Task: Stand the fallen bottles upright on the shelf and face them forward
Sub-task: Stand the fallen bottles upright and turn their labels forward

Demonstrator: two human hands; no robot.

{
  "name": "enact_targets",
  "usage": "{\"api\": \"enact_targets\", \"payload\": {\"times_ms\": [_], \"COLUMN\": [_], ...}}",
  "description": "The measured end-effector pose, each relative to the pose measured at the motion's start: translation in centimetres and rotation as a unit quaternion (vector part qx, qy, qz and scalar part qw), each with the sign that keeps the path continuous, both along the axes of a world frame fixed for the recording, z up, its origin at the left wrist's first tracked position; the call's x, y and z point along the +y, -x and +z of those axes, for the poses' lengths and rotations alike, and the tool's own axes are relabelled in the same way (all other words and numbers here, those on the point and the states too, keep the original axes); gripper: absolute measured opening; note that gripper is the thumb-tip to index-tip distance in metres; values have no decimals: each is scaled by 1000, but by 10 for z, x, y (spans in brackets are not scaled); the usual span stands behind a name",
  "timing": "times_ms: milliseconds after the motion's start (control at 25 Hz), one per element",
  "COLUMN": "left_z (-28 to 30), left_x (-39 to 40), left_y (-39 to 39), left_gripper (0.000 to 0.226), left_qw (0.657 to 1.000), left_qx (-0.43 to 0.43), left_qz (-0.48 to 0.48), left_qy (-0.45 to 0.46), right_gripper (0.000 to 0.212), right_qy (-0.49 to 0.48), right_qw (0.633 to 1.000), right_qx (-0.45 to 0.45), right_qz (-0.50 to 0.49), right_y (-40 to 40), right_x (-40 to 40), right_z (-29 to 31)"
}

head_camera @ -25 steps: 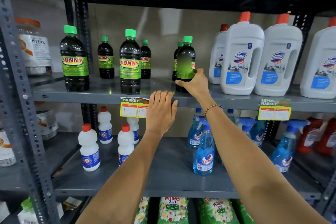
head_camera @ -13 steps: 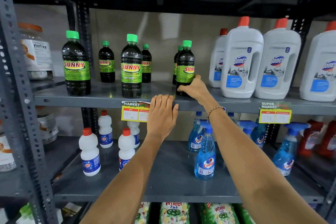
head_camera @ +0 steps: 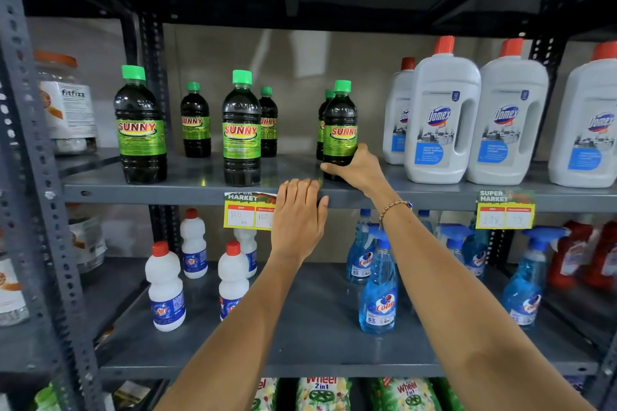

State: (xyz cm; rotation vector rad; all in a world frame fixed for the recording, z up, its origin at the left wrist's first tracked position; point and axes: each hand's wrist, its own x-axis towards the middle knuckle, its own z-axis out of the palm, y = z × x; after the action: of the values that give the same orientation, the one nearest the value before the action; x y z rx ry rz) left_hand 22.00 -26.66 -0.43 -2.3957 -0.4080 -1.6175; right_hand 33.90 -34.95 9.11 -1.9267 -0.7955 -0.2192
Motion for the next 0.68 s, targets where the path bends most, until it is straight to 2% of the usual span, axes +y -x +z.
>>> {"api": "enact_targets", "payload": {"times_ms": [400, 560, 680], "left_z": [4, 24, 60], "left_x": [-8, -18, -10], "left_y": [2, 6, -1], "left_gripper": [36, 37, 28], "left_qw": [1000, 998, 986], "left_qx": [8, -5, 0], "left_qz": [5, 20, -34], "left_qy": [16, 58, 161], "right_gripper": [87, 93, 75], "right_qy": [12, 26, 42], "right_qw": [1000, 997, 988], "right_qx": [-19, 58, 111], "right_qz": [-3, 42, 102], "right_y": [3, 1, -11], "right_x": [0, -6, -23], "right_z": [2, 6, 13]}}
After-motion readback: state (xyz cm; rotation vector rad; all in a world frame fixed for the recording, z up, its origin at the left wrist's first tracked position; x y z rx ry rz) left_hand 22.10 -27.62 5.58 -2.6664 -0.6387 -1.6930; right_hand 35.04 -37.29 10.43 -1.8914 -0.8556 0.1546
